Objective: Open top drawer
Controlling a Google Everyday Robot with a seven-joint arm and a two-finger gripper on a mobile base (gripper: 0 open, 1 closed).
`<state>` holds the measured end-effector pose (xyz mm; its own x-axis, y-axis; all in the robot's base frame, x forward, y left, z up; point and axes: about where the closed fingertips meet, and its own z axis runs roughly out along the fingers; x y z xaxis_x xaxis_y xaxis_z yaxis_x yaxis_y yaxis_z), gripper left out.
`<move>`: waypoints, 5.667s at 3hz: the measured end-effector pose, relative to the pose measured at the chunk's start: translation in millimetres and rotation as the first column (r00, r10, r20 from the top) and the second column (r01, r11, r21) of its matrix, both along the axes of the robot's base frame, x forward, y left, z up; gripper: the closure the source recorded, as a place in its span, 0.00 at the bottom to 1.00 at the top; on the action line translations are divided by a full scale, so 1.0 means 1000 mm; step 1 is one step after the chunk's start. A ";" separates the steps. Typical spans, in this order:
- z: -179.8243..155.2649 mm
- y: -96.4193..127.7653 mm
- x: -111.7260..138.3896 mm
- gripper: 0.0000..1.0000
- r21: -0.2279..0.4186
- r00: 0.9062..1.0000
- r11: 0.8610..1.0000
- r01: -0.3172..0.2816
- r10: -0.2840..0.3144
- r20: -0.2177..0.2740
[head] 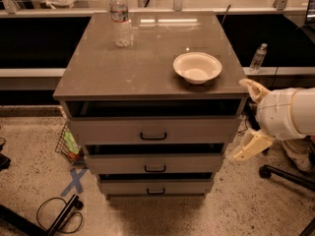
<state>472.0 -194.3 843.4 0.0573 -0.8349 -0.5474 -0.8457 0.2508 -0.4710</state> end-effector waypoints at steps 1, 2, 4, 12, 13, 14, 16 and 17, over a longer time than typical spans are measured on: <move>-0.041 0.018 0.001 0.00 0.048 0.999 0.999 -0.020 0.021 -0.035; -0.074 0.035 0.008 0.00 0.057 0.997 0.997 -0.049 0.052 -0.061; -0.123 0.066 0.027 0.00 0.001 0.987 0.995 -0.103 0.102 -0.124; -0.181 0.056 0.081 0.92 -0.201 0.945 0.973 -0.109 0.038 -0.326; -0.172 0.056 0.080 1.00 -0.201 0.945 0.974 -0.108 0.038 -0.326; -0.172 0.056 0.080 1.00 -0.201 0.945 0.974 -0.108 0.038 -0.326; -0.164 0.051 0.052 1.00 -0.198 0.938 0.977 -0.081 0.008 -0.348; -0.155 0.045 0.019 1.00 -0.195 0.925 0.979 -0.061 -0.018 -0.379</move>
Offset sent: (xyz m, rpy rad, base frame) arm 0.0188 0.0555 -0.1201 0.0602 0.1007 0.0924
